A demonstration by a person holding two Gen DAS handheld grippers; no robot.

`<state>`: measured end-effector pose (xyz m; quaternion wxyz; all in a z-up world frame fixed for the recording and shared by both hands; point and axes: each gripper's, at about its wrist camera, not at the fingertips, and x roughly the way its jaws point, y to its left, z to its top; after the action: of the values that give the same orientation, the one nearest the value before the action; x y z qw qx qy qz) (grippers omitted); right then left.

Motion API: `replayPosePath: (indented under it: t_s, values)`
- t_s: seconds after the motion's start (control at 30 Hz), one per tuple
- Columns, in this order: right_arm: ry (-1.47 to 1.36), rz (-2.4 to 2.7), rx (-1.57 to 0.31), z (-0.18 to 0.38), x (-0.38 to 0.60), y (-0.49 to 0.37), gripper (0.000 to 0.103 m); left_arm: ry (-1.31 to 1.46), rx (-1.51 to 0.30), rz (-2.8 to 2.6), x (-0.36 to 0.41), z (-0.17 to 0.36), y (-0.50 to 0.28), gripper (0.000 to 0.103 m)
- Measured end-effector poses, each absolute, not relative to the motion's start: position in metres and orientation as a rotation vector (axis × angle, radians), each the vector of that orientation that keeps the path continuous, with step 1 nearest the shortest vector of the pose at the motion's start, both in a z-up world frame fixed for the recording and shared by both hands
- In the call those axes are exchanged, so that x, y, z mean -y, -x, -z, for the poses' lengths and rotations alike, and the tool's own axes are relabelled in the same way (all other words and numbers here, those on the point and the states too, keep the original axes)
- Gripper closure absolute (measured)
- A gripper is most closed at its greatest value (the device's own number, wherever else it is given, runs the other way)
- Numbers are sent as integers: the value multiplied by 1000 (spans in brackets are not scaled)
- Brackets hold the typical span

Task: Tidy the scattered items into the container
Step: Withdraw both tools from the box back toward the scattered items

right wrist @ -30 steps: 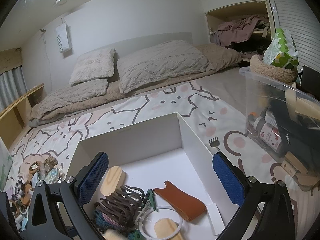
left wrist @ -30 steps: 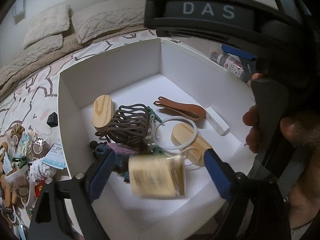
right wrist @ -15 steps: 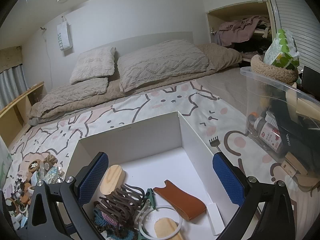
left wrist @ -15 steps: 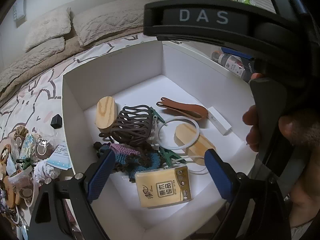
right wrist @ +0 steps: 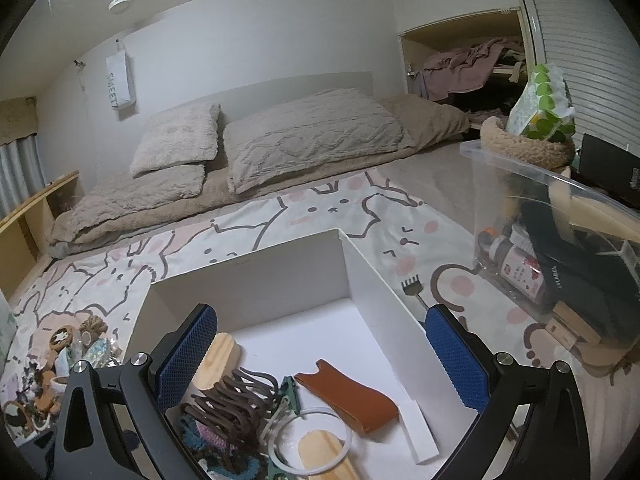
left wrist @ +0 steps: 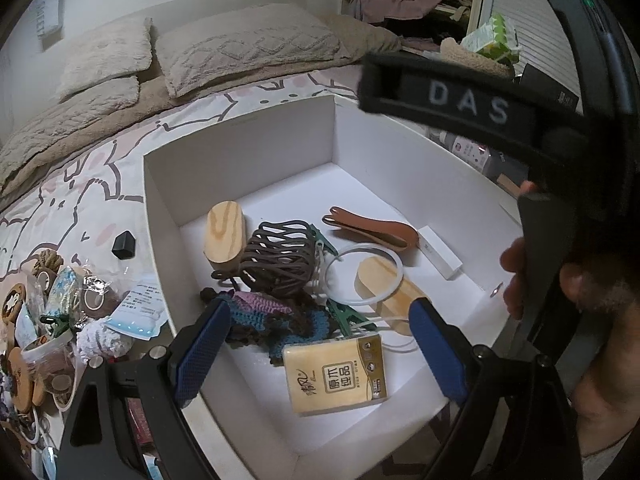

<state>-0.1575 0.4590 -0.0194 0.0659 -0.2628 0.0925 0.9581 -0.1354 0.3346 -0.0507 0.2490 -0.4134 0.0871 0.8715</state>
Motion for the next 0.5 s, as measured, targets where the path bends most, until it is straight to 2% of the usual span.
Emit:
replayPosePath:
  t_s: [0.37,0.4,0.43,0.5]
  values:
    - [748,-2894,-227,15,-457,142,0,1080,-254,-2420,-319,41,129,12]
    - [746,-2892,-222,15,-457,141,0,1076,-252,-2425,-318,40,129,10]
    - [744,-2890,-222,15,-457,140,0,1074,-250,-2430,-316,39,129,2]
    - [737,-2889,-236,16,-457,138,0,1058,-240,-2441,-313,37,130,0]
